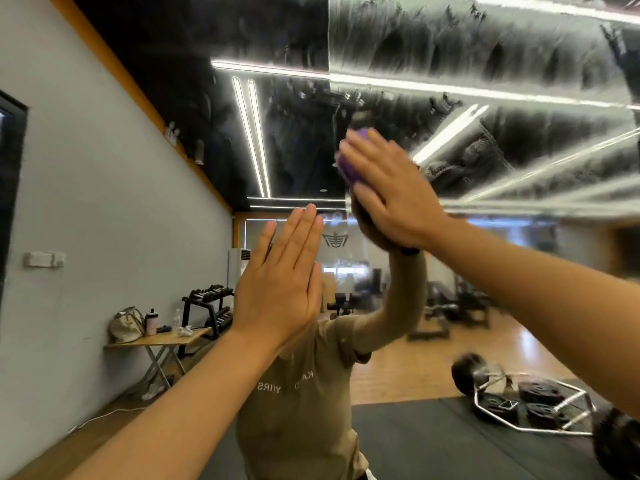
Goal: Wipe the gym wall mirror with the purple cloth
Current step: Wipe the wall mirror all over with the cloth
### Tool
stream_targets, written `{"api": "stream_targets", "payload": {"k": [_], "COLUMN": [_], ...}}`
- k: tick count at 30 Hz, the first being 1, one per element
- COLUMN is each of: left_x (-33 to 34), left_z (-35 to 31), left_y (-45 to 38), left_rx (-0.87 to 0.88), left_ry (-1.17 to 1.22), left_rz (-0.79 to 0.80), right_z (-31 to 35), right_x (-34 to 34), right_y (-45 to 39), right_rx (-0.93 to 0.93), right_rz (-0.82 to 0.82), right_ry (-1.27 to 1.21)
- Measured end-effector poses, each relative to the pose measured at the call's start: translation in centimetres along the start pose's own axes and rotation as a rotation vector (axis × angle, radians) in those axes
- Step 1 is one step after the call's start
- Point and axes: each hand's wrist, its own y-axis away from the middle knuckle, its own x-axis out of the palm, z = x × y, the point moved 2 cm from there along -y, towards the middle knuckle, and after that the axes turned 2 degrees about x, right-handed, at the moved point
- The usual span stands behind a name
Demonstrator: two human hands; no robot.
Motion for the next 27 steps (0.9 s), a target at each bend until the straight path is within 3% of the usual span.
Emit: {"api": "stream_targets", "payload": {"k": [6, 11, 13, 18, 22, 24, 27], "left_x": [-0.1, -0.2, 0.0, 0.2, 0.3, 0.3, 0.1], "left_z": [0.4, 0.1, 0.3, 0.4, 0.5, 0.6, 0.1], "left_y": [0.0, 0.2, 0.4, 0.4, 0.4, 0.3, 0.4], "left_rx": [0.031, 0.030, 0.036, 0.034, 0.035, 0.038, 0.011], "left_ry": [0.038, 0.051, 0.055, 0.041, 0.022, 0.013, 0.012], "left_rz": [-0.014, -0.002, 0.015, 0.011, 0.011, 0.017, 0.040], "right_z": [4.3, 3.4, 2.5, -1.9, -2.5, -0.9, 2.4], "right_x": [2.9, 2.8, 2.2, -0.6, -0.1, 0.6, 1.8], "right_y": [15.1, 15.9, 13.2, 4.0, 1.8, 3.3, 9.2], "right_rx": [-0.415, -0.566, -0.509, -0.073, 0.192, 0.231, 0.072], "right_rz": [0.202, 0.293, 0.280, 0.078, -0.083, -0.124, -0.022], "right_ry": [0.123, 0.114, 0.110, 0.091, 0.117, 0.095, 0.049]}}
